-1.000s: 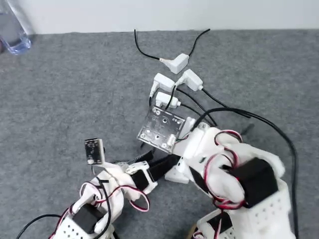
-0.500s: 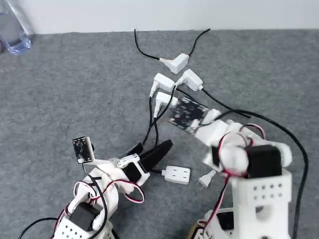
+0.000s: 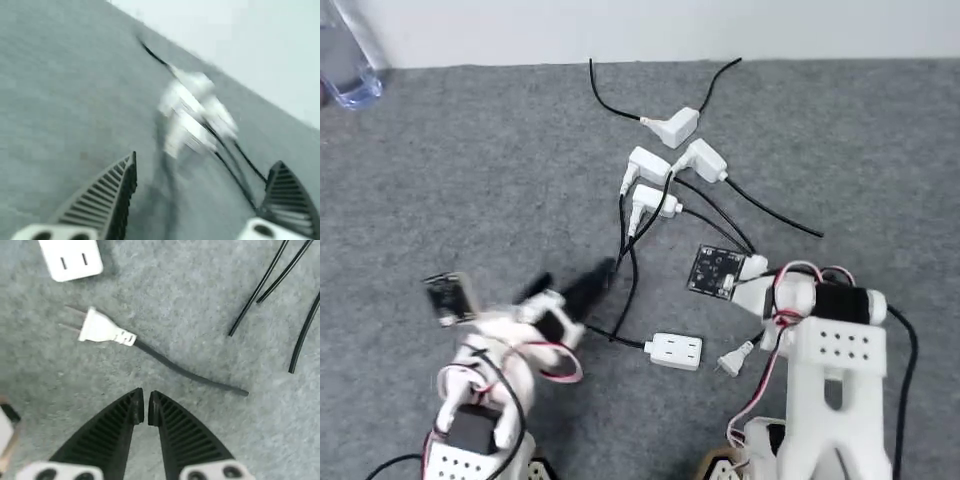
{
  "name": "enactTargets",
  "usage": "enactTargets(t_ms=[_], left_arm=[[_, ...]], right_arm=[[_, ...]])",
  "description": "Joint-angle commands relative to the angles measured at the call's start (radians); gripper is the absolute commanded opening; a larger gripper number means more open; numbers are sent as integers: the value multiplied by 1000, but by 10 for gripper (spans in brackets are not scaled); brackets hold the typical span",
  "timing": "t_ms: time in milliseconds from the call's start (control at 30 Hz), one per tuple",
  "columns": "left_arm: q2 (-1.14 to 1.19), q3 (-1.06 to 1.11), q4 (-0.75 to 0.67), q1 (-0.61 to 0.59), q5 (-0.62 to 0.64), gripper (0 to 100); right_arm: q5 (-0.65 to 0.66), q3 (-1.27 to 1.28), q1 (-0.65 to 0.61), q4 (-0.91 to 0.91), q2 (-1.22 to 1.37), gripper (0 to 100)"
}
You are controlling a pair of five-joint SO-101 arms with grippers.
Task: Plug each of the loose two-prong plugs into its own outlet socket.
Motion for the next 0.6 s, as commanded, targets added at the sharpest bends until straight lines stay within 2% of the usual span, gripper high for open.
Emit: enactTargets(t_ms=[0, 200, 433, 567], left_arm=[[-6, -8, -11, -227, -72, 385], [-6, -8, 135, -466, -256, 385], [-6, -8, 173, -598, -281, 385], [-6, -8, 170, -608, -279, 385]], right_arm=[[17, -44, 41, -77, 147, 9], [34, -259, 70, -36, 449, 9], [494, -427, 73, 272, 630, 24], [537, -436, 48, 288, 634, 151]])
